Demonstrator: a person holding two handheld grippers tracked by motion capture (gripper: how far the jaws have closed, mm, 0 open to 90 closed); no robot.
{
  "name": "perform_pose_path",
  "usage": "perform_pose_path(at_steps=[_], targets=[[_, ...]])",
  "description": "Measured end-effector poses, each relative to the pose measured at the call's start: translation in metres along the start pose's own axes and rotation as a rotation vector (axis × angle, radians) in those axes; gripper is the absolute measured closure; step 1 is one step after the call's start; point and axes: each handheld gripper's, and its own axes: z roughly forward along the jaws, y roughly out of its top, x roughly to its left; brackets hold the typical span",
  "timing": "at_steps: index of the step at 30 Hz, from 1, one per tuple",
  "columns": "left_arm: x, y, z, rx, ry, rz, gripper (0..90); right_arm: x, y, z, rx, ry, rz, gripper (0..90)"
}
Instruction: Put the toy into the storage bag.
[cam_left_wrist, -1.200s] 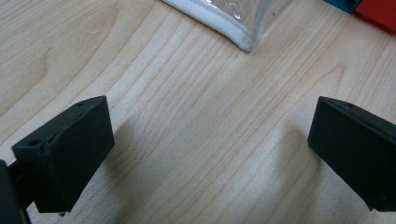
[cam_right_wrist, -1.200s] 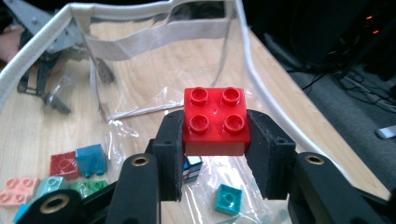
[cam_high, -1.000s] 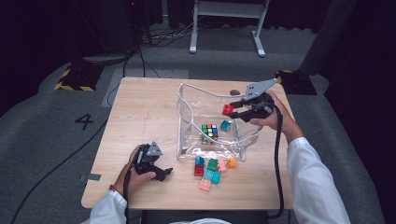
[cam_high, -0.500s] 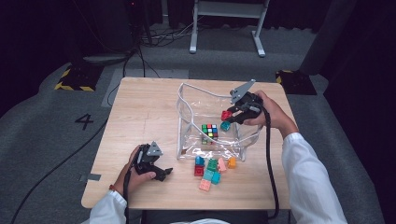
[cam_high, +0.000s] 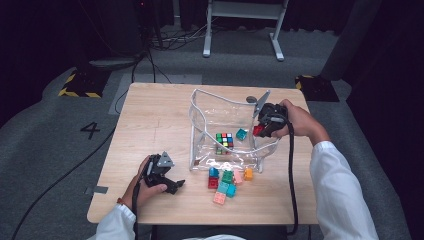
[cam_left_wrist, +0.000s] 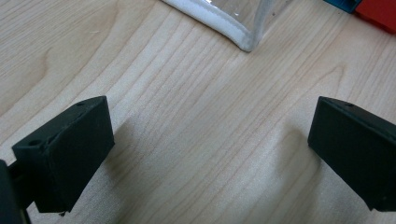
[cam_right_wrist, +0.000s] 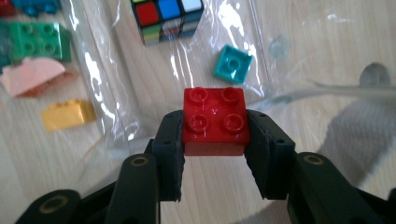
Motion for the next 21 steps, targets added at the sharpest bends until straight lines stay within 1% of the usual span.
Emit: perform_pose_path(at_steps=[1,5,7,9,11,13,14,15,16,17,19,21], targets=[[0.000,0.000,0.000,0.000,0.000,-0.001,0.4,0.000,-0.001,-0.001,0.003,0.000,0.001,59.1],[0.000,0.000,0.000,0.001,0.000,-0.002,0.4,0.003,0.000,-0.001,0.059,-0.008,-0.022,59.2],[0.000,0.000,0.000,0.001,0.000,-0.002,0.4,0.004,0.001,-0.001,0.069,-0.014,-0.018,59.1],[-0.001,0.000,0.000,0.004,-0.002,-0.007,0.4,0.004,0.000,-0.001,0.056,-0.011,-0.018,59.1],[0.000,0.000,0.000,0.001,0.000,-0.002,0.4,0.004,-0.002,-0.003,0.026,-0.008,-0.013,59.1],[0.000,0.000,0.000,0.001,0.000,-0.001,0.4,0.003,-0.005,-0.006,-0.015,-0.014,-0.005,58.2],[0.000,0.000,0.000,0.001,0.000,-0.001,0.4,0.004,-0.006,-0.008,-0.032,-0.015,0.020,58.1],[0.000,0.000,0.000,0.001,0.000,-0.001,0.4,0.004,-0.008,-0.010,-0.053,-0.012,0.029,56.9],[0.000,0.000,0.000,0.000,0.000,0.000,0.4,0.003,-0.010,-0.012,-0.083,-0.016,0.019,55.2],[0.000,0.000,0.000,0.003,0.000,-0.004,0.4,0.004,-0.012,-0.015,-0.113,-0.016,0.028,55.0],[0.000,0.000,0.000,0.001,0.000,-0.002,0.4,0.002,-0.019,-0.021,-0.194,-0.009,0.038,54.3],[0.000,0.000,0.000,0.001,0.000,-0.002,0.4,0.002,-0.027,-0.027,-0.262,-0.018,0.067,51.2]])
